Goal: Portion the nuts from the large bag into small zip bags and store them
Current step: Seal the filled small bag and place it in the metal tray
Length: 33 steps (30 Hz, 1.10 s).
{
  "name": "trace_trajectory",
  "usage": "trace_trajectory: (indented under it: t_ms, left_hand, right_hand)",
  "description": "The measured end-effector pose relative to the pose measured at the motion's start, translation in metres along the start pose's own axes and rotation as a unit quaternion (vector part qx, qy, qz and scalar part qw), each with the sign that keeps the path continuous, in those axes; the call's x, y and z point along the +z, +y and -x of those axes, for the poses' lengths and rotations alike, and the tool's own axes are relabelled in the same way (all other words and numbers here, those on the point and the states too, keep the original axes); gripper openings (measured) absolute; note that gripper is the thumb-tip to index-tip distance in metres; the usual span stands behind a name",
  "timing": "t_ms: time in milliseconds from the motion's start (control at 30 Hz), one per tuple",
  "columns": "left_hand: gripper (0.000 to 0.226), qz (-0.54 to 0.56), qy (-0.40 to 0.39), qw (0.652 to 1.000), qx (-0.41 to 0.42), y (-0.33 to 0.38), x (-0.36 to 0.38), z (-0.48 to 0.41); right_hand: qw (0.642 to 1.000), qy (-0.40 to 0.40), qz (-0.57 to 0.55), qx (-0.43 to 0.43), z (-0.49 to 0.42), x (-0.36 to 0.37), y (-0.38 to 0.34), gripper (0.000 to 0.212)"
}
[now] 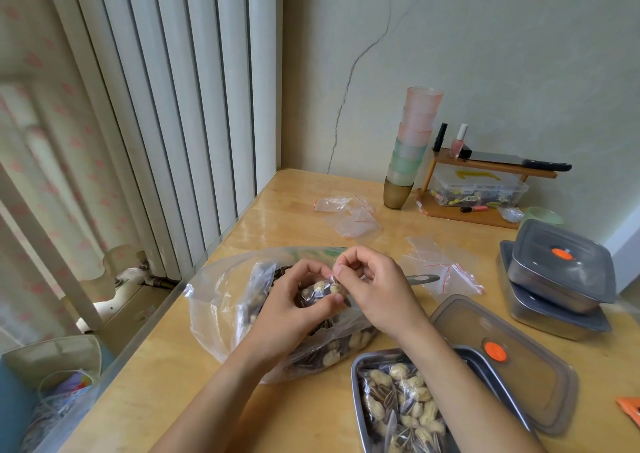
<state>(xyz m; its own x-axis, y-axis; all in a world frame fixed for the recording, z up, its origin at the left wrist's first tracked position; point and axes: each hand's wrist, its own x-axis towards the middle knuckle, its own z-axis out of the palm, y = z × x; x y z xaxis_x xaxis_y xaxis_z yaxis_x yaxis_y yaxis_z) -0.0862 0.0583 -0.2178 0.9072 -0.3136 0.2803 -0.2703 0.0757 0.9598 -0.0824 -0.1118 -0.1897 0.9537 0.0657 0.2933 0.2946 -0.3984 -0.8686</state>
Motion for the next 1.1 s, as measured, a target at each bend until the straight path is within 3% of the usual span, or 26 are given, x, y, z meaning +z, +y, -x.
trace_trajectory:
  t_ms: [233, 567, 733, 867, 1100]
  left_hand:
    - [0.018, 0.005, 0.004, 1.000, 0.005, 0.004, 0.002, 0.000]
    - [0.023, 0.027, 0.027, 0.999, 0.009, 0.000, -0.001, 0.001]
    - [0.035, 0.091, 0.058, 0.994, -0.020, 0.001, 0.001, 0.005]
    - [0.048, 0.118, 0.077, 0.990, 0.000, 0.000, 0.001, 0.005]
    - [0.053, 0.102, 0.070, 0.992, 0.021, 0.008, 0.004, 0.007]
  right_hand:
    - [0.998, 0.010, 0.041, -0.052, 0.000, 0.000, 0.000, 0.018]
    - [0.997, 0.034, 0.054, -0.038, 0.001, 0.001, 0.002, 0.014]
    - [0.971, 0.113, 0.160, -0.139, 0.005, -0.005, -0.016, 0.012]
    - [0.963, 0.043, 0.196, -0.179, 0.008, -0.007, -0.032, 0.015]
    - [0.978, -0.026, 0.191, -0.086, 0.010, -0.011, -0.036, 0.025]
